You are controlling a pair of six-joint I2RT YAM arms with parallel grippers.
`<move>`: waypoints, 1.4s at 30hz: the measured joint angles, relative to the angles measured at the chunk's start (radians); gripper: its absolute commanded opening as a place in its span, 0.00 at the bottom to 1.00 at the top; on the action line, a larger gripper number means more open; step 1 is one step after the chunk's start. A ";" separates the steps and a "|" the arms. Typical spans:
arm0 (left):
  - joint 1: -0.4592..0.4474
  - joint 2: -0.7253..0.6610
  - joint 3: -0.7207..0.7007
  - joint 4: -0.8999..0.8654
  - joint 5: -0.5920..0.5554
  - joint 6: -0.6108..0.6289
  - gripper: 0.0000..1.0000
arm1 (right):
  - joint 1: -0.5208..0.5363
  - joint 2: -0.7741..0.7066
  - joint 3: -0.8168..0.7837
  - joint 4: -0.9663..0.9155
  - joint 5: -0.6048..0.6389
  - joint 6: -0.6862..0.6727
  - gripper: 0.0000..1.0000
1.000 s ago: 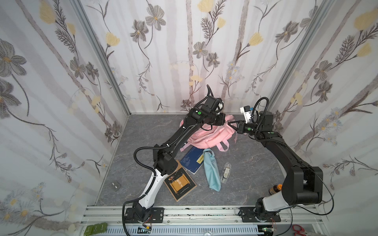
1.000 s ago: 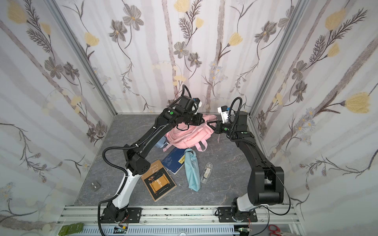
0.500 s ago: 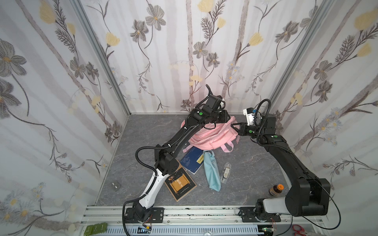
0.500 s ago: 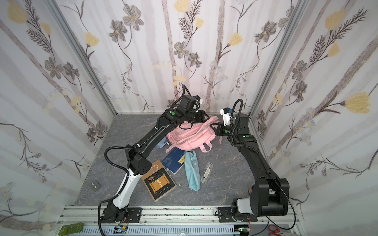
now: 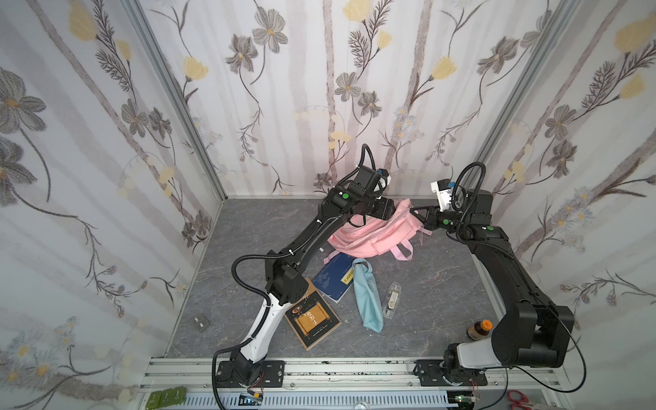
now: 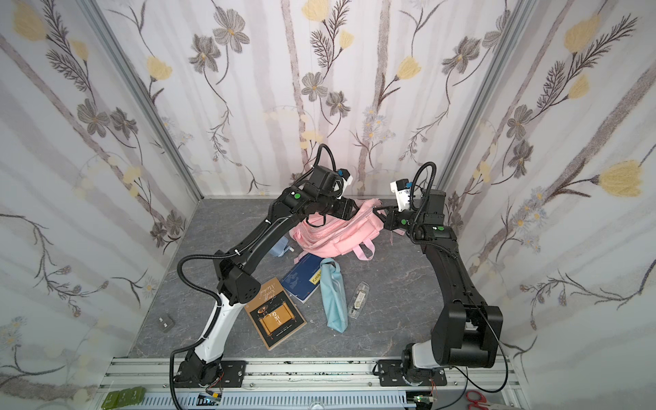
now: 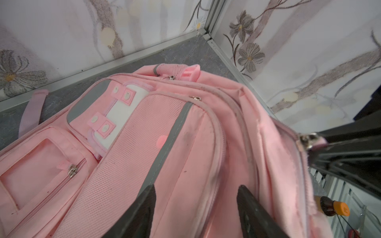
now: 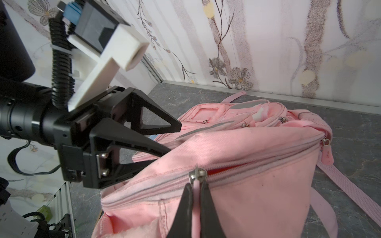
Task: Pack books, pencil case, and school supplies into a backpack
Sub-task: Unzip the student bag at the top-center of the table.
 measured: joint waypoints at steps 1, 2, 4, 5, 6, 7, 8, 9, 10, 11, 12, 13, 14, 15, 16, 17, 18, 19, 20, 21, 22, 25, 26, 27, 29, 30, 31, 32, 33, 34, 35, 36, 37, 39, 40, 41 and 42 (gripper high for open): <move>0.001 0.004 -0.002 -0.010 -0.001 0.012 0.51 | 0.000 0.007 0.000 -0.002 0.000 -0.004 0.00; 0.002 0.008 -0.002 -0.019 -0.002 0.018 0.48 | -0.001 0.011 0.000 -0.009 0.000 -0.007 0.00; 0.004 0.013 -0.002 -0.025 -0.002 0.030 0.39 | -0.002 0.012 0.000 -0.022 0.001 -0.012 0.00; 0.006 0.017 -0.002 -0.029 -0.001 0.035 0.36 | -0.002 0.012 0.000 -0.023 0.001 -0.014 0.00; 0.007 0.020 -0.002 -0.029 0.003 0.036 0.35 | -0.002 0.013 0.001 -0.024 0.002 -0.018 0.00; 0.010 0.023 -0.002 -0.029 0.006 0.039 0.32 | -0.002 0.013 0.002 -0.029 0.004 -0.021 0.00; 0.012 0.024 -0.002 -0.030 0.010 0.037 0.29 | -0.002 0.013 0.003 -0.032 0.008 -0.026 0.00; 0.014 0.026 -0.002 -0.031 0.010 0.038 0.28 | -0.002 0.013 0.005 -0.036 0.009 -0.028 0.00; 0.015 0.026 -0.002 -0.030 0.010 0.038 0.27 | -0.003 0.014 0.007 -0.039 0.011 -0.032 0.00; 0.017 0.027 -0.002 -0.029 0.013 0.037 0.25 | -0.005 0.014 0.010 -0.042 0.013 -0.035 0.00; 0.018 0.028 -0.002 -0.027 0.016 0.037 0.23 | -0.006 0.014 0.012 -0.042 0.014 -0.036 0.00; 0.018 0.029 -0.002 -0.027 0.018 0.035 0.20 | -0.008 0.014 0.013 -0.044 0.016 -0.039 0.00; 0.019 0.030 -0.002 -0.026 0.020 0.034 0.15 | -0.008 0.014 0.013 -0.045 0.017 -0.042 0.00; 0.019 0.032 -0.002 -0.026 0.021 0.033 0.09 | -0.010 0.014 0.013 -0.048 0.019 -0.043 0.00; 0.019 0.032 -0.002 -0.026 0.023 0.032 0.03 | -0.010 0.014 0.013 -0.051 0.022 -0.047 0.00; 0.019 0.033 -0.002 -0.024 0.023 0.030 0.00 | -0.011 0.014 0.014 -0.056 0.026 -0.048 0.00; 0.020 0.034 -0.002 -0.023 0.023 0.026 0.00 | -0.011 0.014 0.016 -0.061 0.032 -0.050 0.00; 0.021 0.034 -0.002 -0.022 0.024 0.019 0.00 | -0.012 0.013 0.016 -0.068 0.036 -0.052 0.00; 0.023 0.034 -0.001 -0.021 0.024 0.006 0.00 | -0.012 0.013 0.017 -0.070 0.040 -0.054 0.00; 0.025 0.035 0.005 -0.021 0.024 -0.012 0.00 | -0.012 0.013 0.018 -0.074 0.046 -0.054 0.00; 0.027 0.035 0.010 -0.020 0.024 -0.026 0.00 | -0.012 0.011 0.019 -0.075 0.051 -0.055 0.00; 0.032 0.036 0.029 -0.005 0.018 -0.106 0.00 | -0.011 0.004 0.023 -0.075 0.071 -0.057 0.00; 0.033 0.036 0.034 0.005 0.017 -0.140 0.00 | -0.008 0.000 0.024 -0.075 0.079 -0.058 0.00; 0.033 0.037 0.036 0.022 0.016 -0.184 0.00 | -0.005 -0.002 0.027 -0.075 0.090 -0.058 0.00; 0.033 0.042 0.041 0.054 0.016 -0.265 0.00 | 0.008 -0.016 0.030 -0.081 0.117 -0.058 0.00; 0.032 0.047 0.048 0.066 0.014 -0.304 0.00 | 0.019 -0.028 0.032 -0.091 0.129 -0.058 0.00; 0.031 0.055 0.059 0.076 0.009 -0.337 0.00 | 0.029 -0.038 0.036 -0.094 0.141 -0.061 0.00; 0.028 0.064 0.077 0.085 0.000 -0.370 0.00 | 0.042 -0.048 0.042 -0.096 0.151 -0.062 0.00; 0.026 0.074 0.094 0.092 -0.015 -0.399 0.00 | 0.056 -0.055 0.043 -0.098 0.164 -0.062 0.00; 0.024 0.079 0.103 0.096 -0.026 -0.418 0.00 | 0.069 -0.062 0.044 -0.105 0.175 -0.063 0.00; 0.021 0.082 0.111 0.100 -0.041 -0.443 0.00 | 0.085 -0.069 0.044 -0.116 0.190 -0.064 0.00; 0.020 0.085 0.114 0.100 -0.054 -0.463 0.00 | 0.105 -0.075 0.044 -0.128 0.203 -0.065 0.00; 0.019 0.086 0.115 0.103 -0.065 -0.478 0.00 | 0.122 -0.081 0.043 -0.137 0.213 -0.066 0.00; 0.018 0.090 0.116 0.108 -0.092 -0.507 0.00 | 0.159 -0.097 0.037 -0.151 0.232 -0.070 0.00; 0.017 0.091 0.116 0.109 -0.101 -0.516 0.00 | 0.172 -0.103 0.032 -0.156 0.238 -0.069 0.00; 0.016 0.093 0.116 0.114 -0.109 -0.524 0.00 | 0.190 -0.113 0.022 -0.159 0.246 -0.069 0.00; 0.016 0.097 0.117 0.124 -0.117 -0.531 0.00 | 0.207 -0.121 0.008 -0.161 0.252 -0.068 0.00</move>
